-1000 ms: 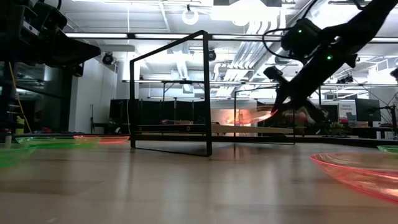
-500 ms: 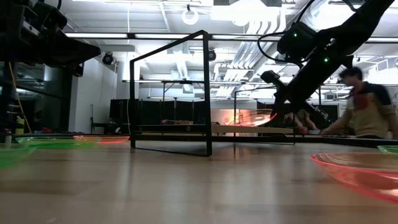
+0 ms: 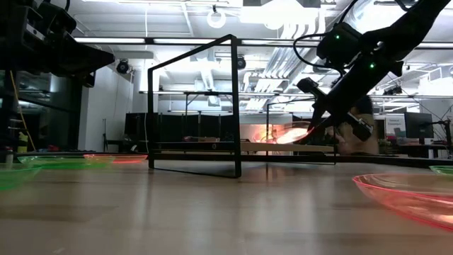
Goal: Place and stack plates onto a shelf
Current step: Put the middle right orange plate on the shelf, then stack the top orange plate on top of the orange plate on the shelf
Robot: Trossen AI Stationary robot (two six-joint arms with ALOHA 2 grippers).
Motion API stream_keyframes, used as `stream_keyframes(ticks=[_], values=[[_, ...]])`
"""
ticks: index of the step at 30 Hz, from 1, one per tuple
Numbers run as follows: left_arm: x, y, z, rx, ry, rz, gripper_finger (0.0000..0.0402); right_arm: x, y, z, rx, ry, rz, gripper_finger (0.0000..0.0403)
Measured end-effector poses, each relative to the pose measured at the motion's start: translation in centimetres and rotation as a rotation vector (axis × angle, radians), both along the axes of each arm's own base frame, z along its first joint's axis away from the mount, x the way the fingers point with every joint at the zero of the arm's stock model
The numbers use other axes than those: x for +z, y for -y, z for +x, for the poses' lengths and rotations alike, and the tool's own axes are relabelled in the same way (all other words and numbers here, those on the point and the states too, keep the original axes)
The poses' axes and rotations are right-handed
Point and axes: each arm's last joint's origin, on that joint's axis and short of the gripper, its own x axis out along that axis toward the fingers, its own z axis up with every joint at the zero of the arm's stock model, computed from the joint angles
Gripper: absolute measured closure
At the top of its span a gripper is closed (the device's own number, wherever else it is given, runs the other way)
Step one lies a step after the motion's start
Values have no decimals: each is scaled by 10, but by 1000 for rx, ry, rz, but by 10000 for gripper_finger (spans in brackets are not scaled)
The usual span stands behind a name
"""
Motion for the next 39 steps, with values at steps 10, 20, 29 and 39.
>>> stream_keyframes(ticks=[10, 20, 29, 39], values=[[0, 0, 0, 0, 0, 0, 401, -1, 0, -1, -5, -9, 9, 322], [0, 0, 0, 0, 0, 0, 401, -2, -1, -2, 13, -32, 17, 263], [0, 0, 0, 0, 0, 0, 401, 5, -3, -6, 89, -65, -9, 263], [0, 0, 0, 0, 0, 0, 401, 25, -12, -29, 106, -107, -23, 263]])
